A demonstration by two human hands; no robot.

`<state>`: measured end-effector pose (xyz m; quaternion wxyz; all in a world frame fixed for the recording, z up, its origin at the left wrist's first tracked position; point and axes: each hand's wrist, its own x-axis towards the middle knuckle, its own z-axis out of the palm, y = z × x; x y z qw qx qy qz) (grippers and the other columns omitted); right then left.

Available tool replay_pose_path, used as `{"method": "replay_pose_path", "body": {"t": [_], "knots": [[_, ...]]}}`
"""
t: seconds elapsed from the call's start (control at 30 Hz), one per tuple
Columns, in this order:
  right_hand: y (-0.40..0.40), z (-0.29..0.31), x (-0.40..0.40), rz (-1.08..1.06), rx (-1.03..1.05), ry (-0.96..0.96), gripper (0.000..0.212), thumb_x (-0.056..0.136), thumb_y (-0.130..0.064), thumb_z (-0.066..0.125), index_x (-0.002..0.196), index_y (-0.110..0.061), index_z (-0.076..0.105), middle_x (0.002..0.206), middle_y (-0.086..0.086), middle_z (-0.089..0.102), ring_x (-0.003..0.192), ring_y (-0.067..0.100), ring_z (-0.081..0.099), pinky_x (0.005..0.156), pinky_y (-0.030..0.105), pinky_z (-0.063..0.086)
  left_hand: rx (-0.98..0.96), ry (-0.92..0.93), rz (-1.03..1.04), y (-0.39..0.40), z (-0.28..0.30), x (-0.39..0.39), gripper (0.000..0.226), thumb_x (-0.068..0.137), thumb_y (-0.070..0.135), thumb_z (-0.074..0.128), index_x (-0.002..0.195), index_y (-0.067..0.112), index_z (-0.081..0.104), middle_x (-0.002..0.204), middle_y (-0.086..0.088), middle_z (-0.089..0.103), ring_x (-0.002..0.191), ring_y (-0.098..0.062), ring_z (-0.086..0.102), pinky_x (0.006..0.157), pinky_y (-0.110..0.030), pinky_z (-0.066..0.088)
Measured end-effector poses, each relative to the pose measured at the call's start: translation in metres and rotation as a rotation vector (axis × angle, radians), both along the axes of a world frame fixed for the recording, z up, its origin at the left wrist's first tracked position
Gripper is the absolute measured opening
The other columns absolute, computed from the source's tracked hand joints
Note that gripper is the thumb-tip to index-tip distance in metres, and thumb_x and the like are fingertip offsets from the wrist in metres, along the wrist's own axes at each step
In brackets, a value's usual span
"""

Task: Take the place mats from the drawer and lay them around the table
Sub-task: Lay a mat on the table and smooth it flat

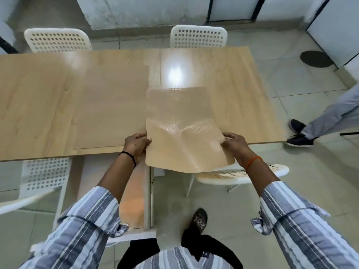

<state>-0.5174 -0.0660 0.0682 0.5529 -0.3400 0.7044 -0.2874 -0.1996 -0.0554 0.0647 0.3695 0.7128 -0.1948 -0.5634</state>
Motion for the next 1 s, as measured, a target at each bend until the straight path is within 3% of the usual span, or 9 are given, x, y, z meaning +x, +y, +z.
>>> {"method": "replay_pose_path", "body": {"t": [0.1,0.17,0.23,0.33,0.37,0.47,0.57,0.77,1.0], "knots": [[-0.011,0.005,-0.040,-0.147,-0.037,-0.090,0.042,0.091,0.004,0.056,0.132,-0.004,0.057,0.110,0.014,0.063,0.075,0.013,0.060,0.051,0.018,0.051,0.091,0.017,-0.003,-0.002,0.004,-0.039,0.009,0.091,-0.002,0.060,0.099,-0.001,0.062,0.081,-0.008,0.061,0.049,-0.010,0.061,0.046,-0.021,0.048],[-0.019,0.006,-0.059,-0.277,-0.061,-0.297,0.037,0.094,0.000,0.056,0.131,-0.003,0.055,0.106,0.013,0.061,0.082,0.019,0.060,0.050,0.018,0.053,0.151,0.072,0.004,-0.006,0.003,-0.055,0.003,0.092,-0.001,0.057,0.095,-0.001,0.059,0.077,-0.007,0.058,0.045,-0.009,0.058,0.041,-0.020,0.047],[-0.024,0.003,-0.075,-0.371,-0.060,-0.511,0.027,0.095,-0.010,0.057,0.121,-0.005,0.057,0.106,0.012,0.061,0.094,0.028,0.059,0.055,0.030,0.058,0.188,0.164,0.026,-0.012,0.004,-0.073,0.009,0.096,-0.002,0.051,0.088,0.002,0.054,0.073,-0.007,0.059,0.053,-0.010,0.061,0.039,-0.019,0.048],[-0.026,-0.010,-0.083,-0.446,0.028,-0.590,0.028,0.093,-0.016,0.062,0.118,-0.006,0.058,0.119,0.016,0.059,0.105,0.031,0.059,0.063,0.040,0.062,0.203,0.259,0.124,-0.021,0.003,-0.106,0.022,0.098,-0.006,0.041,0.079,0.003,0.049,0.041,-0.002,0.055,0.034,-0.007,0.054,0.037,-0.019,0.049],[-0.027,-0.012,-0.084,-0.453,0.059,-0.553,0.029,0.092,-0.014,0.063,0.119,-0.006,0.056,0.119,0.017,0.058,0.103,0.031,0.059,0.063,0.040,0.062,0.201,0.289,0.160,-0.025,0.001,-0.118,0.022,0.098,-0.008,0.039,0.081,0.003,0.049,0.041,-0.003,0.054,0.034,-0.008,0.054,0.040,-0.020,0.052],[-0.027,-0.020,-0.079,-0.436,0.121,-0.481,0.034,0.092,-0.002,0.061,0.123,-0.003,0.047,0.111,0.020,0.055,0.089,0.031,0.061,0.059,0.041,0.060,0.187,0.421,0.233,-0.033,-0.005,-0.158,0.017,0.095,-0.011,0.038,0.094,0.000,0.051,0.076,-0.013,0.058,0.066,-0.019,0.059,0.061,-0.030,0.059],[-0.025,-0.032,-0.072,-0.390,0.112,-0.345,0.037,0.092,0.005,0.055,0.126,-0.007,0.046,0.107,0.013,0.059,0.093,0.030,0.060,0.075,0.046,0.056,0.214,0.497,0.182,-0.033,-0.008,-0.199,0.018,0.093,-0.012,0.042,0.086,0.002,0.049,0.086,-0.016,0.058,0.077,-0.026,0.060,0.084,-0.040,0.052],[-0.039,-0.041,-0.097,-0.310,0.048,0.024,0.044,0.089,0.006,0.057,0.132,-0.003,0.051,0.119,0.011,0.061,0.108,0.030,0.058,0.094,0.041,0.051,0.291,0.583,0.037,-0.045,-0.019,-0.218,0.009,0.095,0.006,0.054,0.087,0.004,0.050,0.078,-0.009,0.054,0.076,-0.023,0.062,0.082,-0.040,0.055],[-0.070,-0.044,-0.170,-0.103,0.100,0.250,0.056,0.087,0.004,0.059,0.140,-0.005,0.043,0.131,0.018,0.057,0.120,0.037,0.054,0.102,0.046,0.047,0.195,0.409,0.357,-0.102,-0.049,-0.143,0.027,0.093,0.013,0.052,0.119,0.010,0.051,0.100,-0.009,0.058,0.094,-0.025,0.060,0.095,-0.043,0.050]]}}
